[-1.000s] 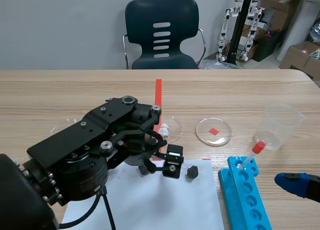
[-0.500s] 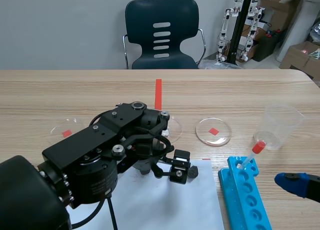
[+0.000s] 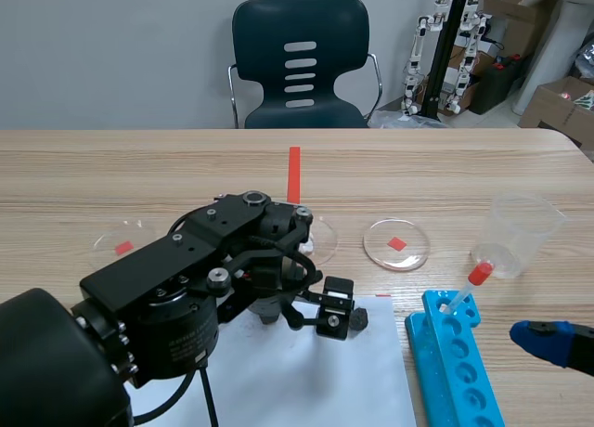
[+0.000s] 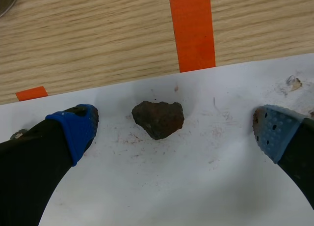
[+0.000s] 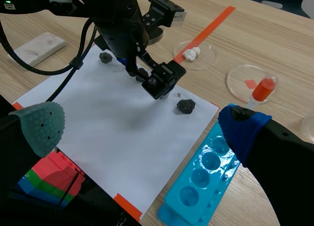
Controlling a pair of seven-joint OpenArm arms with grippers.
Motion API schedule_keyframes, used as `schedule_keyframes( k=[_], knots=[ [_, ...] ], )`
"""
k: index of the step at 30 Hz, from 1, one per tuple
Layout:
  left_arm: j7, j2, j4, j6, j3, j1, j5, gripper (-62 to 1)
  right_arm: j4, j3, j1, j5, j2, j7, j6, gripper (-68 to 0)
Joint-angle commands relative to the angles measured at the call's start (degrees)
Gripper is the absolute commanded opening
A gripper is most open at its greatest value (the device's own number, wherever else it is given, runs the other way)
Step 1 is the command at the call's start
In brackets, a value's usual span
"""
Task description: Pick up the middle mineral with the left hand
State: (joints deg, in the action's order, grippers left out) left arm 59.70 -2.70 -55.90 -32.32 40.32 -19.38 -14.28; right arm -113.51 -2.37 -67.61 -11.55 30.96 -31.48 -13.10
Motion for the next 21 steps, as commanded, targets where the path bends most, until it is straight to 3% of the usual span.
schedule_keyframes(
  k=[1, 8, 11, 21],
  knots=[
    [-0.3, -0.3, -0.2, -0.1, -0.3, -0.7, 0.1, 1.4, -1.4, 0.2, 0.2, -0.4, 0.0, -0.9, -0.2, 0.4],
    [-0.2, -0.3, -0.2, -0.2, -0.3, -0.7, 0.1, 0.7, -1.4, 0.2, 0.2, -0.4, 0.0, -0.9, -0.2, 0.4],
    [0.3, -0.3, -0.2, -0.6, -0.3, -0.7, 0.1, -9.0, -1.4, 0.2, 0.2, -0.4, 0.0, -0.9, -0.2, 0.4],
    [1.8, -0.3, -0.2, -0.6, -0.3, -0.7, 0.1, -27.2, -1.4, 0.2, 0.2, -0.4, 0.0, -0.9, -0.2, 0.4]
  ],
)
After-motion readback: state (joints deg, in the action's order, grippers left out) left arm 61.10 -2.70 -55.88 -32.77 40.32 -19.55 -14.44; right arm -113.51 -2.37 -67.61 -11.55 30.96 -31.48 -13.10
